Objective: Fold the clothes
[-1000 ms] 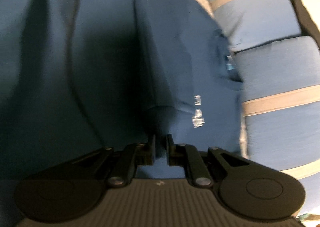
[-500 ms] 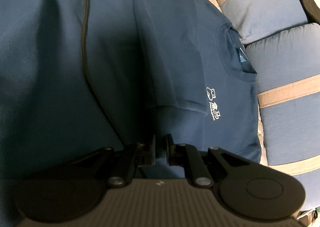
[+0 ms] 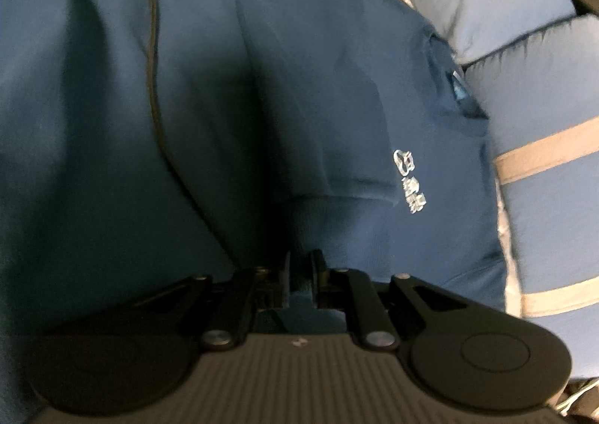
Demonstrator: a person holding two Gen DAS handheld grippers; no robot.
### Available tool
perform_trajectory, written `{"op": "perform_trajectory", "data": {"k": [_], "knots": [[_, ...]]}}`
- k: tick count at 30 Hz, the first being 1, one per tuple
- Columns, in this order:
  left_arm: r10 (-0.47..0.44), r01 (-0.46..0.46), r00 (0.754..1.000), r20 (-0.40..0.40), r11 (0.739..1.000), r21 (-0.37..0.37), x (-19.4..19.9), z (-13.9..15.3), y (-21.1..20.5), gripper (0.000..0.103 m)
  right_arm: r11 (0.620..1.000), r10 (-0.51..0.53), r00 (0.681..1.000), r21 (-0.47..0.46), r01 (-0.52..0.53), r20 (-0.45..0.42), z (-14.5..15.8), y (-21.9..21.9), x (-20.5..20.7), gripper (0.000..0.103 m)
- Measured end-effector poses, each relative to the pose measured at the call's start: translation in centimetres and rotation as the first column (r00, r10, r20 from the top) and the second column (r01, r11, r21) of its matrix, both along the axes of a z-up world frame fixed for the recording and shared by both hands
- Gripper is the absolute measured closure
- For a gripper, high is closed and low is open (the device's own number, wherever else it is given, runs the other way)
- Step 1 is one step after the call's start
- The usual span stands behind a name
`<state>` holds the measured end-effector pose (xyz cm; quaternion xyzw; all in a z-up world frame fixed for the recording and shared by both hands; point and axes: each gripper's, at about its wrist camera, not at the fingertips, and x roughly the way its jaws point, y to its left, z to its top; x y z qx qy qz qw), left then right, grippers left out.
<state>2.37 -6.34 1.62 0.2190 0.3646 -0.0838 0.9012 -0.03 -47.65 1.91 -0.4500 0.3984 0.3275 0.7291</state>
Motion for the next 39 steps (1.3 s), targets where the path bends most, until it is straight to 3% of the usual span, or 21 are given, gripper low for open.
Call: {"op": "perform_trajectory", "data": {"k": [3,4,5,8,11,17,22,25,29,35,39], "knots": [[0.01,-0.01,1.0,-0.001,1.0,0.026,-0.3,1.6,0.3,0.033,0.999,-0.031,0.998,0.035,0.029,0.057,0.8,-0.8,-0.2,0.044],[0.011,-0.011,1.0,0.003,0.999,0.035,-0.5,2.2,0.5,0.033,0.998,-0.044,0.995,0.054,0.04,0.088,1.2,-1.2,-0.4,0.024],[0.011,-0.011,1.0,0.009,0.999,0.041,-0.7,2.9,0.7,0.033,0.995,-0.065,0.99,0.082,0.055,0.127,1.9,-1.7,-0.5,0.012],[0.027,-0.028,0.999,0.033,0.999,0.025,-0.8,5.7,1.6,0.033,0.964,-0.192,0.962,0.222,0.147,0.194,4.6,-3.8,-0.3,0.003],[0.026,-0.025,0.995,0.091,1.0,-0.011,-0.7,9.5,1.0,0.033,0.898,-0.344,0.909,0.364,0.245,0.237,7.3,-6.1,0.4,0.0],[0.031,-0.014,0.978,0.206,0.996,-0.083,-0.4,17.0,-0.1,0.032,0.684,-0.62,0.76,0.609,0.401,0.195,12.9,-11.2,2.3,0.0],[0.041,0.002,0.953,0.3,0.99,-0.142,-0.2,23.2,-1.1,0.027,0.51,-0.771,0.615,0.741,0.438,0.167,17.2,-16.1,3.2,0.0],[0.013,0.044,0.946,0.325,0.985,-0.17,0.1,25.1,-3.8,0.026,0.438,-0.823,0.545,0.786,0.436,0.157,19.7,-19.1,3.0,0.0],[-0.072,0.138,0.935,0.348,0.976,-0.17,0.0,26.0,-8.5,0.026,0.377,-0.873,0.459,0.827,0.417,0.167,22.6,-22.4,1.3,0.0],[-0.19,0.275,0.915,0.357,0.94,-0.202,-1.1,25.0,-14.4,0.026,0.398,-0.887,0.4,0.822,0.407,0.231,24.7,-25.1,-1.9,0.0],[-0.232,0.325,0.904,0.358,0.918,-0.226,-1.6,23.1,-17.8,0.026,0.362,-0.908,0.364,0.829,0.426,0.209,25.1,-27.4,-4.1,0.0]]}}
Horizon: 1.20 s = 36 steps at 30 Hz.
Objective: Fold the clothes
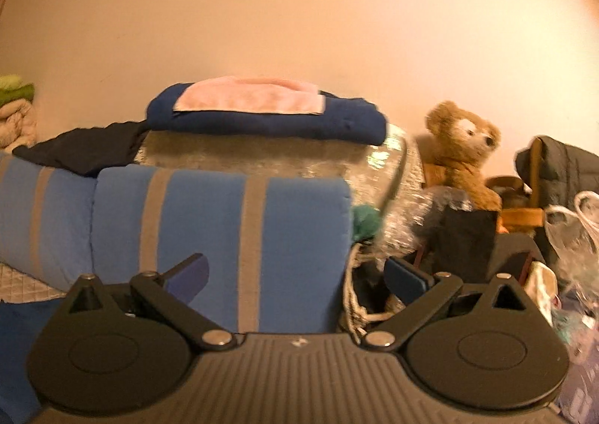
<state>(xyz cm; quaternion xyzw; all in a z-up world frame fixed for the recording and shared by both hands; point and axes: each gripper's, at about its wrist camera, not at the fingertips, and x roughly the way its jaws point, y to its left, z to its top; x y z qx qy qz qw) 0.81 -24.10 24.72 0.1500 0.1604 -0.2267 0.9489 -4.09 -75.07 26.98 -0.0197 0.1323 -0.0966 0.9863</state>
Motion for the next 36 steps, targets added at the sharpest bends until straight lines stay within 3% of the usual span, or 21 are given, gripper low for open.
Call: {"op": "perform_trajectory", "data": {"k": [8,17,21,28,31,36], "knots": [[-0.074,0.068,0.987,-0.142,0.996,-0.05,0.6,-8.3,-5.5,0.026,0.995,-0.092,0.986,-0.041,0.087,-0.136,-3.5,-3.5,-2.8,0.0],[-0.108,0.088,0.947,-0.303,0.993,-0.078,1.2,-19.0,-8.9,0.026,0.986,-0.161,0.947,-0.009,0.165,-0.276,-9.1,-6.9,-6.0,0.0],[-0.089,0.073,0.949,-0.303,0.995,-0.066,0.7,-20.5,-8.2,0.026,0.981,-0.191,0.925,-0.026,0.193,-0.328,-11.4,-8.1,-7.7,0.0],[-0.118,0.1,0.967,-0.227,0.991,-0.087,-0.8,-19.5,-7.5,0.026,0.961,-0.255,0.893,0.008,0.278,-0.371,-15.7,-10.9,-10.2,0.0],[-0.132,0.112,0.968,-0.215,0.989,-0.101,-1.3,-19.4,-7.2,0.026,0.946,-0.259,0.887,0.084,0.312,-0.382,-17.6,-12.4,-11.1,0.002],[-0.176,0.159,0.965,-0.195,0.982,-0.102,-2.2,-19.5,-7.1,0.026,0.894,-0.238,0.888,0.268,0.358,-0.392,-20.8,-14.4,-11.5,0.022]]}}
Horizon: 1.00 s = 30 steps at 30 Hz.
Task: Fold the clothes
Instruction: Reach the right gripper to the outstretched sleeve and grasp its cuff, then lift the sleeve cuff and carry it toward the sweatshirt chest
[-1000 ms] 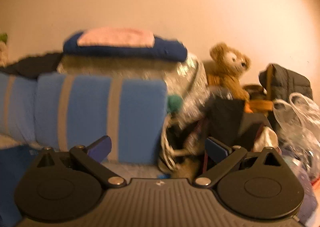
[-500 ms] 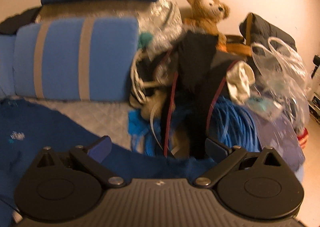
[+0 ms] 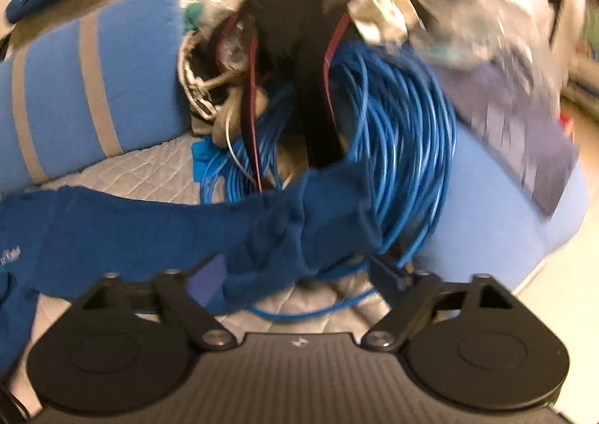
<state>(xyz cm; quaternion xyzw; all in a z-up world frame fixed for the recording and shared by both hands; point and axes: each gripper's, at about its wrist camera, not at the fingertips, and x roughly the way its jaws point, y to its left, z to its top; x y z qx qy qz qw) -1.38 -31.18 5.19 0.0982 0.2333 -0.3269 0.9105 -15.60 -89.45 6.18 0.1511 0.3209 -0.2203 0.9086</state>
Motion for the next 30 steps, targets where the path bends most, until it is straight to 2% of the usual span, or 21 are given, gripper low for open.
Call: {"op": "perform_trajectory", "data": {"k": [4,9,13,16,17,19,22,25,28,30], "knots": [[-0.017,0.018,1.0,-0.009,1.0,0.025,-0.3,-0.2,-0.2,0.026,0.989,-0.051,0.997,0.143,0.043,0.051,-2.0,-1.0,0.2,0.03],[0.001,0.0,1.0,-0.014,0.997,0.072,-0.4,0.3,-0.8,0.026,0.95,-0.151,0.984,0.289,0.118,0.096,-4.0,-2.4,1.0,0.041],[-0.017,0.017,1.0,-0.006,0.995,0.102,-0.8,1.6,-1.4,0.026,0.917,-0.215,0.97,0.367,0.158,0.118,-5.0,-3.1,1.5,0.06],[-0.04,0.041,0.999,-0.014,0.995,0.089,-0.9,1.9,-1.5,0.026,0.915,-0.232,0.967,0.362,0.178,0.11,-5.1,-2.8,1.8,0.076],[-0.044,0.046,0.999,-0.023,0.996,0.075,-0.8,1.8,-1.5,0.026,0.919,-0.237,0.966,0.346,0.19,0.098,-5.0,-2.7,1.9,0.085],[-0.047,0.049,0.998,-0.042,0.998,0.046,-0.6,1.3,-1.2,0.026,0.932,-0.241,0.968,0.295,0.211,0.071,-4.6,-2.3,2.2,0.092],[-0.027,0.028,0.998,-0.055,1.0,0.007,-0.2,0.4,-0.3,0.026,0.965,-0.201,0.978,0.183,0.189,0.047,-3.4,-1.3,2.8,0.094],[0.01,-0.012,0.999,-0.053,0.999,-0.029,0.1,0.3,0.8,0.026,0.992,-0.121,0.992,0.038,0.12,0.04,-1.2,0.8,3.9,0.095],[0.06,-0.062,0.997,-0.039,0.996,-0.062,0.4,1.0,1.6,0.026,0.993,-0.043,0.999,-0.104,0.046,0.029,0.9,3.3,5.3,0.095],[0.068,-0.071,0.997,-0.041,0.995,-0.066,0.4,1.2,1.8,0.026,0.98,0.014,1.0,-0.201,-0.009,0.019,2.5,5.2,6.5,0.095]]}}
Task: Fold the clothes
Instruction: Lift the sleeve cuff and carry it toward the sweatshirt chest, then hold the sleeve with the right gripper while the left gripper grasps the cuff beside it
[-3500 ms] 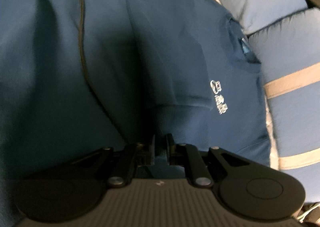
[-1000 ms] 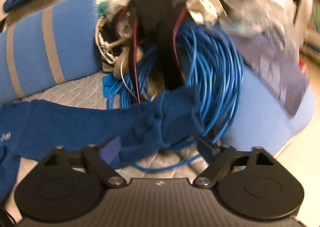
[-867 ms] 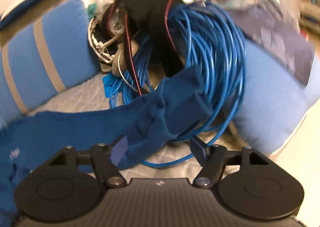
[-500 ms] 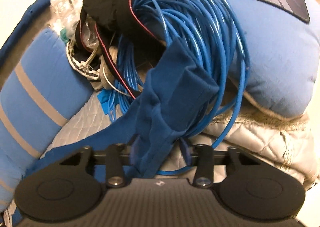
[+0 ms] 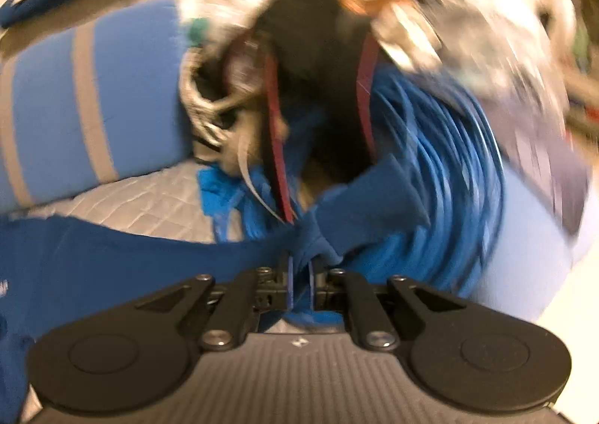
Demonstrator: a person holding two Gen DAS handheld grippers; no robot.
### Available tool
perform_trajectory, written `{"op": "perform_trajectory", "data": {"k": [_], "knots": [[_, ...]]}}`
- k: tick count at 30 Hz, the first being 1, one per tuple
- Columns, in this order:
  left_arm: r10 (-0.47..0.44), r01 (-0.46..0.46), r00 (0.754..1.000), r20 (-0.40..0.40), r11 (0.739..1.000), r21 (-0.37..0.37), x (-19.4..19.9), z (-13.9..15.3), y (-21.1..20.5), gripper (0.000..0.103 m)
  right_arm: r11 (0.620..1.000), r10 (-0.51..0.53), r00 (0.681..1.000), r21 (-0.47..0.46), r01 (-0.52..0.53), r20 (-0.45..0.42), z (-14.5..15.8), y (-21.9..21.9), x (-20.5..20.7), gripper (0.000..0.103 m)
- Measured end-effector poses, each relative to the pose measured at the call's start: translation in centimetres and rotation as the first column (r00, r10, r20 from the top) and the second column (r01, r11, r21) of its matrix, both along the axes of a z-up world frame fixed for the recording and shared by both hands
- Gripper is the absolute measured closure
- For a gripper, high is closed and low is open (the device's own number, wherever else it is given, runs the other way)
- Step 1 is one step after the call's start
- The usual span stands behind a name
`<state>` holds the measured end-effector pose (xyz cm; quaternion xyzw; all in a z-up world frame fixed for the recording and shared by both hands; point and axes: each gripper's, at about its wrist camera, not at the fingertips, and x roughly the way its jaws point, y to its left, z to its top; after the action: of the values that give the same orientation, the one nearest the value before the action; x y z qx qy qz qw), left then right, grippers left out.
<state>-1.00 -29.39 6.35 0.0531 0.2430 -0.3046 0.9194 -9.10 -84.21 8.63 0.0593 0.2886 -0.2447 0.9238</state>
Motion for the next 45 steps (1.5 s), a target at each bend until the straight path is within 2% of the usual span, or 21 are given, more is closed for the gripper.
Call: {"op": "perform_trajectory", "data": {"k": [3,6,10,16,19,21,25,28,30,31,32,33,36,37,38,39,40,43,45], "knots": [[0.013,-0.013,1.0,-0.003,1.0,-0.007,0.0,0.2,0.2,0.026,0.988,0.082,0.996,-0.13,-0.084,-0.018,1.7,3.5,1.9,0.095],[0.026,-0.026,1.0,-0.006,1.0,-0.013,0.0,0.4,0.5,0.026,0.954,0.164,0.986,-0.246,-0.169,-0.041,3.0,7.4,4.1,0.095],[0.045,-0.045,0.999,-0.005,0.999,-0.011,0.2,0.4,0.6,0.026,0.901,0.279,0.959,-0.331,-0.282,-0.058,3.7,12.9,6.4,0.096],[0.068,-0.068,0.997,-0.021,0.998,-0.008,0.6,0.3,0.8,0.026,0.847,0.45,0.889,-0.273,-0.455,-0.086,1.8,19.9,9.5,0.097],[0.076,-0.076,0.996,-0.04,0.997,-0.011,0.9,0.2,0.9,0.026,0.831,0.505,0.857,-0.21,-0.515,-0.105,0.4,22.4,10.8,0.097],[0.082,-0.083,0.995,-0.055,0.996,-0.017,1.2,0.1,1.1,0.026,0.818,0.526,0.842,-0.201,-0.539,-0.118,-0.3,23.9,11.5,0.097],[0.091,-0.093,0.993,-0.073,0.995,-0.026,1.5,0.0,1.3,0.026,0.8,0.54,0.834,-0.236,-0.551,-0.116,-0.1,25.8,12.5,0.097],[0.092,-0.095,0.993,-0.075,0.995,-0.027,1.5,0.0,1.3,0.026,0.747,0.572,0.811,-0.328,-0.578,-0.127,0.1,27.9,12.2,0.097],[0.089,-0.092,0.993,-0.078,0.995,-0.028,1.4,0.0,1.3,0.026,0.683,0.613,0.771,-0.374,-0.627,-0.172,-0.5,29.5,11.6,0.096],[0.089,-0.091,0.993,-0.079,0.995,-0.027,1.4,0.0,1.2,0.026,0.644,0.639,0.74,-0.381,-0.664,-0.21,-1.1,30.3,11.4,0.089],[0.088,-0.091,0.993,-0.08,0.996,-0.025,1.4,0.0,1.2,0.026,0.6,0.667,0.697,-0.364,-0.712,-0.264,-1.9,31.0,11.2,0.082],[0.089,-0.091,0.993,-0.08,0.996,-0.023,1.4,0.0,1.2,0.026,0.555,0.692,0.647,-0.336,-0.761,-0.322,-2.8,31.5,11.0,0.08],[0.095,-0.097,0.992,-0.081,0.995,-0.022,1.4,0.0,1.3,0.026,0.409,0.737,0.474,-0.24,-0.88,-0.482,-5.4,33.0,10.3,0.061],[0.098,-0.1,0.992,-0.085,0.995,-0.025,1.5,0.0,1.3,0.026,0.367,0.737,0.432,-0.23,-0.901,-0.519,-6.0,33.3,9.8,0.049],[0.1,-0.104,0.991,-0.093,0.994,-0.029,1.6,0.0,1.4,0.026,0.34,0.733,0.418,-0.242,-0.908,-0.537,-6.4,33.4,9.3,0.035],[0.103,-0.107,0.99,-0.1,0.994,-0.034,1.7,-0.1,1.4,0.026,0.331,0.73,0.422,-0.263,-0.906,-0.538,-6.5,33.3,9.0,0.03],[0.106,-0.11,0.988,-0.109,0.993,-0.038,1.8,-0.1,1.5,0.026,0.328,0.728,0.433,-0.284,-0.901,-0.532,-6.4,33.2,8.7,0.028],[0.108,-0.115,0.985,-0.137,0.992,-0.049,2.1,-0.3,1.6,0.026,0.353,0.749,0.448,-0.278,-0.894,-0.489,-5.5,32.8,8.5,0.029],[0.109,-0.119,0.982,-0.155,0.991,-0.059,2.3,-0.3,1.8,0.026,0.346,0.745,0.459,-0.307,-0.887,-0.484,-5.2,33.0,8.5,0.031]]}}
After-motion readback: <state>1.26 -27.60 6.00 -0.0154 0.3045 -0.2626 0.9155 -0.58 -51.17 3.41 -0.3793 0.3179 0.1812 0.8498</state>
